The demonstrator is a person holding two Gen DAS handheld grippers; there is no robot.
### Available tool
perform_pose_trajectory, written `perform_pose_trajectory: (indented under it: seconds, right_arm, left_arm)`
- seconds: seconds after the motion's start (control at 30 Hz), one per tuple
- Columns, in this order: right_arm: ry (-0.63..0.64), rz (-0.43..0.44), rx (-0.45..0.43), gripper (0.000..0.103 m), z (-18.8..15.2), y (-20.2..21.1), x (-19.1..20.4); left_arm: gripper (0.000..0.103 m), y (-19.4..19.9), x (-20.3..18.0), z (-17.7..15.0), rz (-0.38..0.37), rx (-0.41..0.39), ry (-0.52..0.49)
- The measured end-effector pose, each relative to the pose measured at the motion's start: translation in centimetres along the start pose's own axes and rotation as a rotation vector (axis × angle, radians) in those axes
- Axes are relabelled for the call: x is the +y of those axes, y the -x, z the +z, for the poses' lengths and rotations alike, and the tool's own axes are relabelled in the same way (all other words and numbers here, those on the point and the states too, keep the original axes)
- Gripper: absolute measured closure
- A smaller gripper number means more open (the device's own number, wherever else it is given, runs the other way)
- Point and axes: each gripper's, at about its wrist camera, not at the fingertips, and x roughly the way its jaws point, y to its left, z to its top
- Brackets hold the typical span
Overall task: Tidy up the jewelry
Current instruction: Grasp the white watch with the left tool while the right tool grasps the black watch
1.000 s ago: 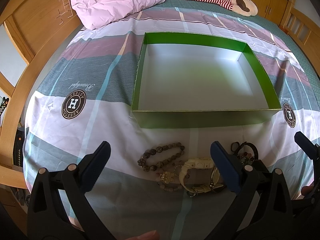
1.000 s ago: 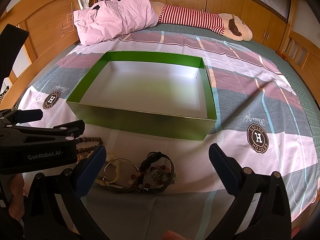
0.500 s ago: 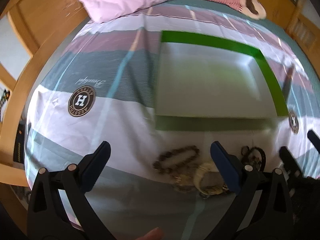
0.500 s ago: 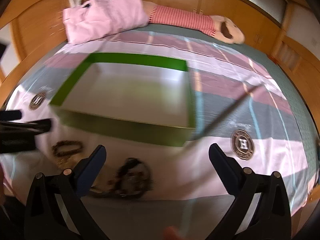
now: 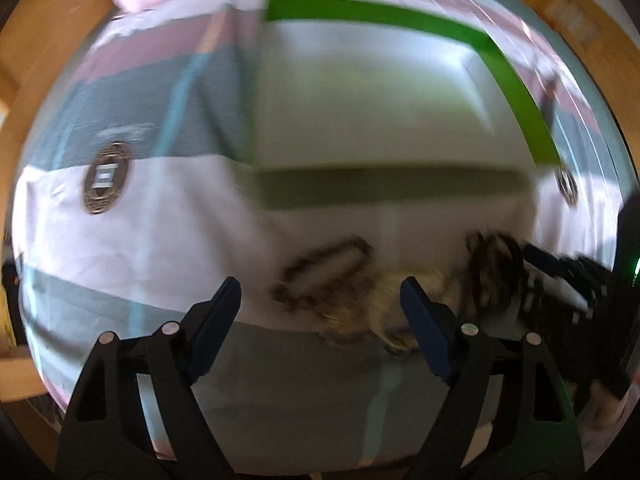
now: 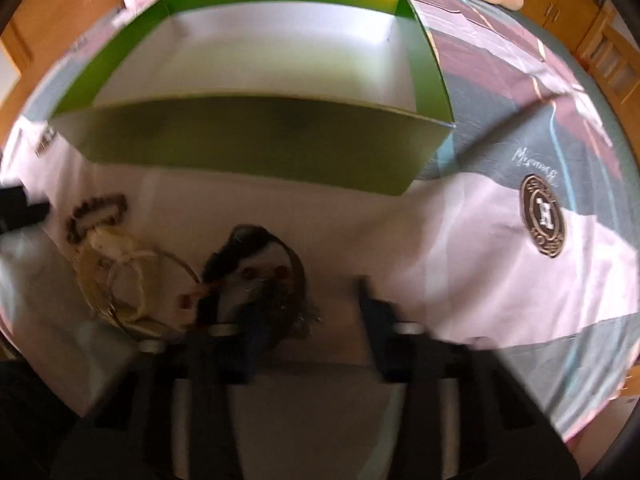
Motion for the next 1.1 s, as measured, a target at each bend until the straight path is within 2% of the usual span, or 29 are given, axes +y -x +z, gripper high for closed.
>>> perform_pose_trajectory:
  seconds: [0.13,0.2,0.27,0.3,0.33,0.37,0.43,0.47,0.5,0.6,0.73,0.8,0.97,1.1]
  right_arm:
    - [-0.063,-0.035,-0.079,0.098,0.4,1.4,-1.6]
    - [-0.076,-0.019,-0.1,0.098,0.5,2.1,-2.2]
    - [-0.092,0.005,-0.106,0.098,0.5,2.3,-2.6]
    - [-0.097,0.016,-0.105,0.098,0.5,2.3,-2.7]
    - [-0.104,0.03,-0.1,0.098,0.6,2.2,-3.0]
    - [-0.112,0.04,-0.095,0.098,0.6,2.2,-3.2]
    - [-0.126,0.053,-0.087,0.097,0.8,2.7,-3.0]
    - [-0.133,0.055,-0.09,0.096,0.8,2.6,-3.0]
    - [-0.142,0.055,-0.099,0.095,0.9,2.8,-3.2]
    - [-0.17,0.06,-0.118,0.093,0.9,3.3,-4.0]
    - [-0.197,0.038,-0.12,0.082,0.7,3.4,-4.6]
    - [-0.202,0.028,-0.102,0.075,0.6,3.0,-4.7]
    - [-0.194,0.033,-0.055,0.074,0.5,1.8,-4.4]
    - [-0.153,0.008,-0.036,0.074,0.4,1.0,-3.4]
  left_arm:
    - [0.02,-1.9,-1.5,-0.4,-0.005,0.066,-0.051]
    - [0.021,-3.0,-1.8,-0.6,-0.013,0.092,-0.052]
    - [0.035,-3.9,-1.9,-0.5,-0.022,0.115,-0.043]
    - [0.051,-4.5,-1.8,-0.5,-0.022,0.129,-0.034]
    - [0.058,-5.1,-1.7,-0.4,-0.015,0.145,-0.019]
    - [0.06,-5.4,-1.7,-0.2,-0.006,0.142,-0.011]
    - [0.08,-5.2,-1.7,0.3,-0.037,0.124,0.007]
    - [0.083,-5.1,-1.7,0.6,-0.059,0.116,0.018]
    - [0.09,-5.0,-1.6,0.7,-0.079,0.111,0.027]
    - [0.091,-4.6,-1.2,1.2,-0.146,0.091,0.055]
    - [0.091,-3.1,0.0,1.9,-0.193,0.027,0.085]
    - [0.09,-2.2,0.7,1.8,-0.207,0.023,0.107]
    - [0.085,-3.5,0.8,2.2,-0.169,0.052,0.132]
    - [0.072,-3.6,0.5,2.1,-0.153,0.055,0.118]
